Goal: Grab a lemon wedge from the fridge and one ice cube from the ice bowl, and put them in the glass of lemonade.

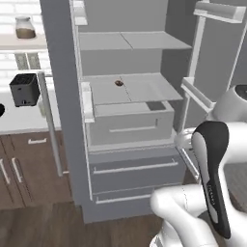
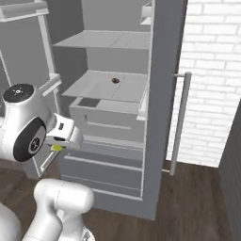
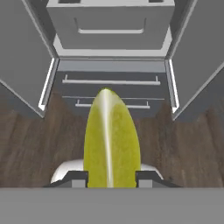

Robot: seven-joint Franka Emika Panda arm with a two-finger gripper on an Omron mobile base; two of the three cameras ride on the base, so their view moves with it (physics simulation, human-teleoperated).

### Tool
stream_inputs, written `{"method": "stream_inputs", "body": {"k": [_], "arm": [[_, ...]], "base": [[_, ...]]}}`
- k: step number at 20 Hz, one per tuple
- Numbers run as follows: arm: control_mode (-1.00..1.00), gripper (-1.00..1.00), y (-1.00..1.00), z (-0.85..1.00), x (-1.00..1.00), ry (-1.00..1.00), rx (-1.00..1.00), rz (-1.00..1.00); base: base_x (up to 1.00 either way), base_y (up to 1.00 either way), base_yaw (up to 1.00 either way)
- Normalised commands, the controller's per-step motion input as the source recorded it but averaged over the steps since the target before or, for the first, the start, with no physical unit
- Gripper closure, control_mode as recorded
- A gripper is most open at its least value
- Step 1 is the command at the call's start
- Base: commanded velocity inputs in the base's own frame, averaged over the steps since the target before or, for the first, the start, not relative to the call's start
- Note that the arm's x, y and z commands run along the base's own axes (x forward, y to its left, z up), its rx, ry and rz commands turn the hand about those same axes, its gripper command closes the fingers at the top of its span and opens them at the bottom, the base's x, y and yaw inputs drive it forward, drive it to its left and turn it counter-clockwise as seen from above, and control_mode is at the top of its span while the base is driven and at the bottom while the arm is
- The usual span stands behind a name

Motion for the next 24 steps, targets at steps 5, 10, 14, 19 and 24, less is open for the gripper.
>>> {"method": "stream_inputs", "body": {"k": [5, 10, 14, 19, 24], "arm": [[1.0, 1.0, 0.0, 0.0, 0.0, 0.0, 0.0, 0.0], [1.0, 1.0, 0.0, 0.0, 0.0, 0.0, 0.0, 0.0], [1.0, 1.0, 0.0, 0.0, 0.0, 0.0, 0.0, 0.0], [1.0, 1.0, 0.0, 0.0, 0.0, 0.0, 0.0, 0.0], [1.0, 1.0, 0.0, 0.0, 0.0, 0.0, 0.0, 0.0]], "base": [[-0.27, 0.0, 0.98], [-0.02, 0.0, 1.0], [0.0, 0.0, 1.0], [0.25, 0.0, 0.79], [1.0, -0.08, 0.34]]}}
